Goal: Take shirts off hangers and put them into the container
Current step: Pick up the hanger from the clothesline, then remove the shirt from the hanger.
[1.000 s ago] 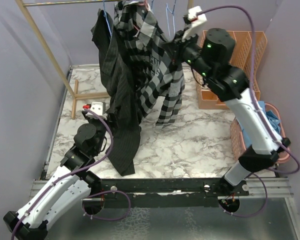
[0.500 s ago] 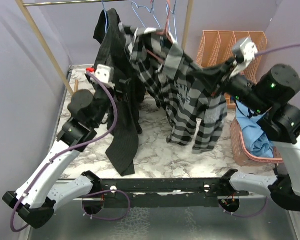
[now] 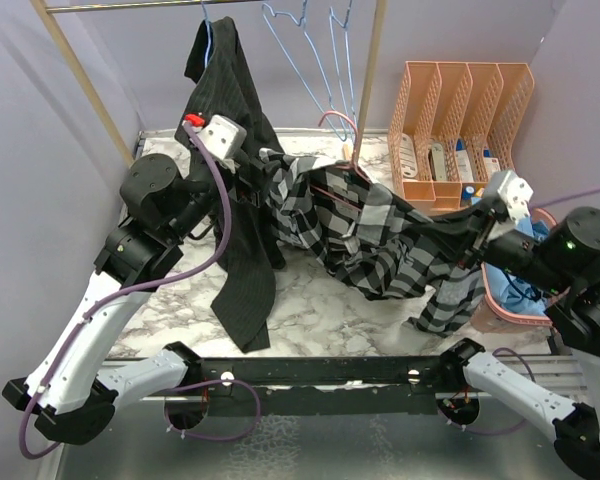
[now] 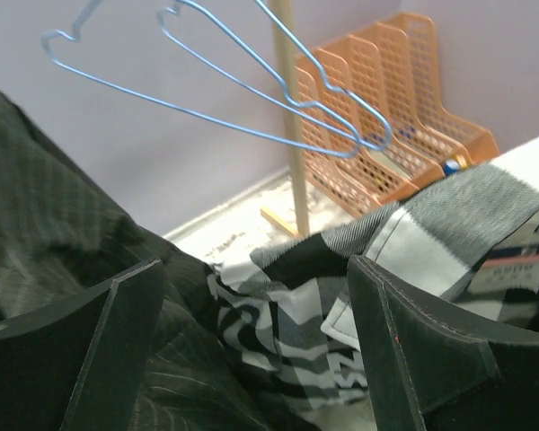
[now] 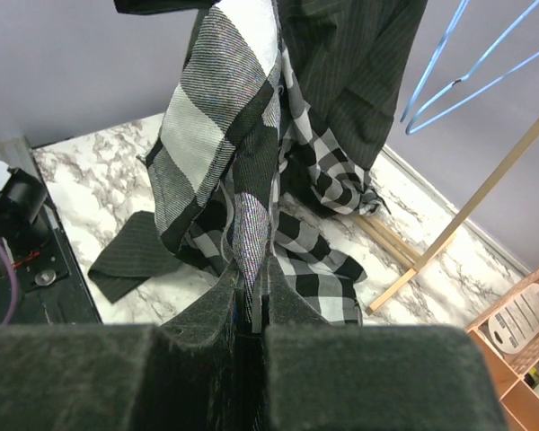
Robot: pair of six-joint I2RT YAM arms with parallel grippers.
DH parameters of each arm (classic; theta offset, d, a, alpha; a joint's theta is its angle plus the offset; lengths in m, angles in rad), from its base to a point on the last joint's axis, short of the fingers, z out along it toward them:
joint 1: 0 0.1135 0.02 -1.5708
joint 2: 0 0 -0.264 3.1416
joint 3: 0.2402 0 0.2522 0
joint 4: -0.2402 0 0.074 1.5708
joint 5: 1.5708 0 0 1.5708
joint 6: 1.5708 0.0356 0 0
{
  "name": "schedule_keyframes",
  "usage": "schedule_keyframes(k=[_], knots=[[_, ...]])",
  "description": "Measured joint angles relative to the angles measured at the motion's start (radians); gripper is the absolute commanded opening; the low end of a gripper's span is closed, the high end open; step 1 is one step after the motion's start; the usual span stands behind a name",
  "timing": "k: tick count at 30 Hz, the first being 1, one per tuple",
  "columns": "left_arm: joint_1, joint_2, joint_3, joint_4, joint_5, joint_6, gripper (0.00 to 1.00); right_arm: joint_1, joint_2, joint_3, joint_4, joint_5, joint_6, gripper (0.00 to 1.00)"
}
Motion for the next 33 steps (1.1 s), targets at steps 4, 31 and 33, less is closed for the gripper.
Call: schedule_keyframes(k=[4,31,33], knots=[[0.000,-0.002,-0.011,-0.062,0.095,0.005,0.84,-0.023,-0.069,-0.051,-0.001,-0.046,0.002,0.01],[0.001,-0.026,-0.163,-0.129,0.410,0.030,0.74,-0.068,-0.035,-0.098,-0.049,-0.246,0.051,0.01],[0.001,-0.021,-0.175,-0.127,0.417,0.031,0.74,-0.069,-0.034,-0.096,-0.050,-0.268,0.054,0.01]])
